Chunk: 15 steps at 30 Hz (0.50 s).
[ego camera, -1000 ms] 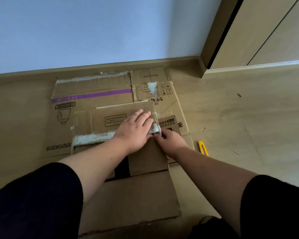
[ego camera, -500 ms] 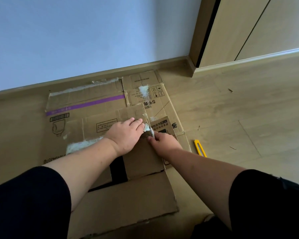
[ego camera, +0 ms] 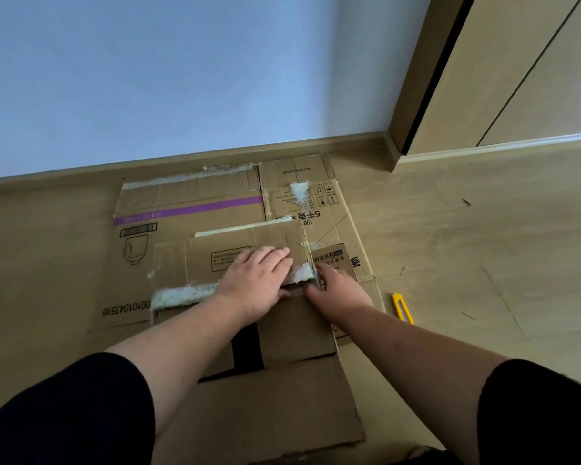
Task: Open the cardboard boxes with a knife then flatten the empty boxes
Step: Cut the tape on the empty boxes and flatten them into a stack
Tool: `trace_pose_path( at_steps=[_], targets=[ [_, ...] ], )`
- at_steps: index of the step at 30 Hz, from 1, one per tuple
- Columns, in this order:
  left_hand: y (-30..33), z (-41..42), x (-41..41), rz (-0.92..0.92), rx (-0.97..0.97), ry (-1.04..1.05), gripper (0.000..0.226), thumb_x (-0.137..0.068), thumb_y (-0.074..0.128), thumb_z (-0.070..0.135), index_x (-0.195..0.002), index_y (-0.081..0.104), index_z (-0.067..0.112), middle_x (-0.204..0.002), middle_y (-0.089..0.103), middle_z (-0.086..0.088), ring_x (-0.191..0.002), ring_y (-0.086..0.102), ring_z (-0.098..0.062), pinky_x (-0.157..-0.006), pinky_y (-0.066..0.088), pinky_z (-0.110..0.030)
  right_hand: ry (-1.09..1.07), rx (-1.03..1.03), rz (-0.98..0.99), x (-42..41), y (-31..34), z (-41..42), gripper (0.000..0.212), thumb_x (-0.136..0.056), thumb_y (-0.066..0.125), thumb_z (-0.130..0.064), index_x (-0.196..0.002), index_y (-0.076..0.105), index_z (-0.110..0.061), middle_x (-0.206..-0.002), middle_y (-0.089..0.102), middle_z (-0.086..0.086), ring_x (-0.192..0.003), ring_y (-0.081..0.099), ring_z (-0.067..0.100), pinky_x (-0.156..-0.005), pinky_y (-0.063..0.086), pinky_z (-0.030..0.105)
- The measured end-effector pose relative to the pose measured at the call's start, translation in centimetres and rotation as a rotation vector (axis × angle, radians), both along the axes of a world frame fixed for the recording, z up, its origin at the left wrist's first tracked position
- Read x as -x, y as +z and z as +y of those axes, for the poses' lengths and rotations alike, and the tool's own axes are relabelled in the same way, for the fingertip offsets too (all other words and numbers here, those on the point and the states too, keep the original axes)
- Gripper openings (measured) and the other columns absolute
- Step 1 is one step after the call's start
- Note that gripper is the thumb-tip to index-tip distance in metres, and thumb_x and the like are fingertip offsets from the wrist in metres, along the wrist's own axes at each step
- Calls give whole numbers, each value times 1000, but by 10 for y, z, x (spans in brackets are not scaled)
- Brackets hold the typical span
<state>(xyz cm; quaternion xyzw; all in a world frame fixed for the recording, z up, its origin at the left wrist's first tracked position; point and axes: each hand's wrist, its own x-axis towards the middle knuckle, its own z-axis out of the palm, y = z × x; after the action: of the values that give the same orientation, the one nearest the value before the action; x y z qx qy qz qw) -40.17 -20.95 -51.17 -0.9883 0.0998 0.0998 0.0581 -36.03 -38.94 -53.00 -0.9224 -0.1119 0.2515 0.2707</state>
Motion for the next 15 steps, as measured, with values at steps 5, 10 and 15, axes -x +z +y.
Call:
trace_pose_path(
  at_steps=[5, 10, 15],
  targets=[
    [1, 49, 23, 14, 13, 175, 81, -95, 38, 65, -158, 11, 21, -166, 3, 4, -152, 0, -18, -122, 0, -40, 220, 176, -379, 6, 8, 13, 86, -89, 49, -59, -157, 8, -27, -164, 14, 1, -150, 13, 25, -122, 14, 48],
    [-8, 104, 69, -16, 82, 389, 88, -90, 38, 72, -157, 15, 20, -166, 3, 2, -152, -3, -21, -123, -4, -43, 495, 272, -511, 17, 20, 54, 82, -94, 40, -61, -158, 3, -25, -167, 0, 3, -153, -5, 23, -121, -7, 53],
    [-19, 153, 120, -66, 480, 826, 96, -88, 58, 61, -158, 9, 18, -166, 2, -2, -152, 5, -22, -123, 14, -44, 665, 289, -537, 31, 22, 99, 75, -98, 42, -53, -158, 8, -24, -166, 5, 5, -153, -2, 23, -122, -6, 53]
  ],
)
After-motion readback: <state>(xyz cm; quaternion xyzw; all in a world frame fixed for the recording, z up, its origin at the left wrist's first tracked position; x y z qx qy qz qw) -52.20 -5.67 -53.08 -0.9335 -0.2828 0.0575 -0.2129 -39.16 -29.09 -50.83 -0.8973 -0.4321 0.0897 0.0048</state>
